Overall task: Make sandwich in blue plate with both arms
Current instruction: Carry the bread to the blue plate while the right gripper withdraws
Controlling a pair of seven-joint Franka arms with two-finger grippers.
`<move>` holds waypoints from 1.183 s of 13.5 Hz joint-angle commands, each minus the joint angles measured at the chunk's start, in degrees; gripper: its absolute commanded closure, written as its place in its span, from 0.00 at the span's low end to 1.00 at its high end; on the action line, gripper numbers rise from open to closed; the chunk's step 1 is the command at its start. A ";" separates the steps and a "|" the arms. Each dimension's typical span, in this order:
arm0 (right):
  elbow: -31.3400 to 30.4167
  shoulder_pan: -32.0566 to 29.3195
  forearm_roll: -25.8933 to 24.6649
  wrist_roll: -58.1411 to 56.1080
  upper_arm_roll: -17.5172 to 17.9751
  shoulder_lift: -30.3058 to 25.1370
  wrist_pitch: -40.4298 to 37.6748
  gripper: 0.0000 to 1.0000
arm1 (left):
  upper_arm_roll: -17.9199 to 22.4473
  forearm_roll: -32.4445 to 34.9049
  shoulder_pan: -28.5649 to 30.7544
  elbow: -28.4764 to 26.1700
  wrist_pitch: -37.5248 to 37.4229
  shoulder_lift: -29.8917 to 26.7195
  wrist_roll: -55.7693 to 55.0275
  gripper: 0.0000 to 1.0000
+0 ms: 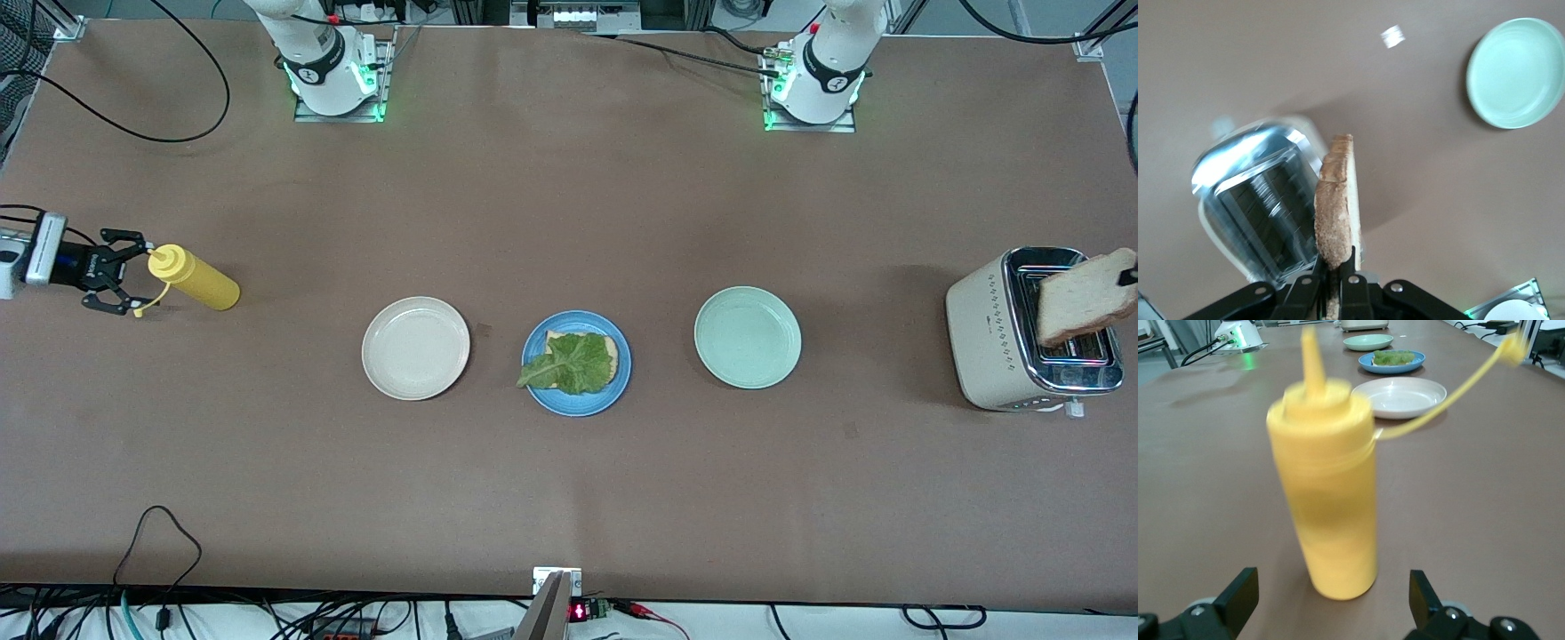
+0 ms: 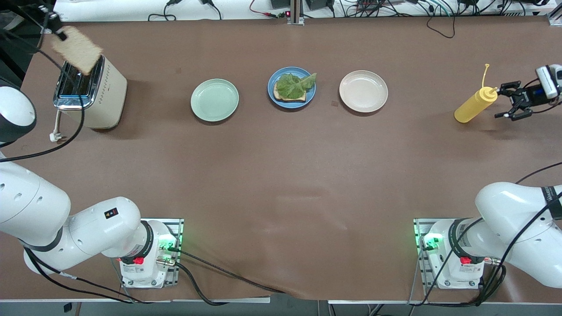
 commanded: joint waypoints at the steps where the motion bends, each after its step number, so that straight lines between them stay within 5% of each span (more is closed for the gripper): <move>1: 4.24 -1.81 -3.46 8.34 5.08 -2.66 -5.51 0.00 | -2.14 -3.56 -5.17 1.07 -3.99 1.94 0.24 0.97; 5: 10.91 -1.81 -8.80 17.13 11.48 -6.36 -10.61 0.00 | -2.59 -12.53 -16.07 0.54 -5.86 6.41 -3.43 0.97; 11: 16.65 -0.94 -13.83 43.23 23.71 -12.14 -16.52 0.00 | -2.58 -44.50 -22.68 0.19 -0.17 18.97 -12.24 0.98; 14: 16.74 7.38 -16.46 54.82 22.77 -19.34 -16.00 0.00 | -2.50 -57.96 -25.21 -0.51 10.10 24.08 -11.01 0.98; 16: 16.65 16.76 -16.91 64.05 16.56 -24.70 -15.73 0.00 | -2.59 -63.76 -27.07 -0.60 17.66 26.80 -9.62 0.98</move>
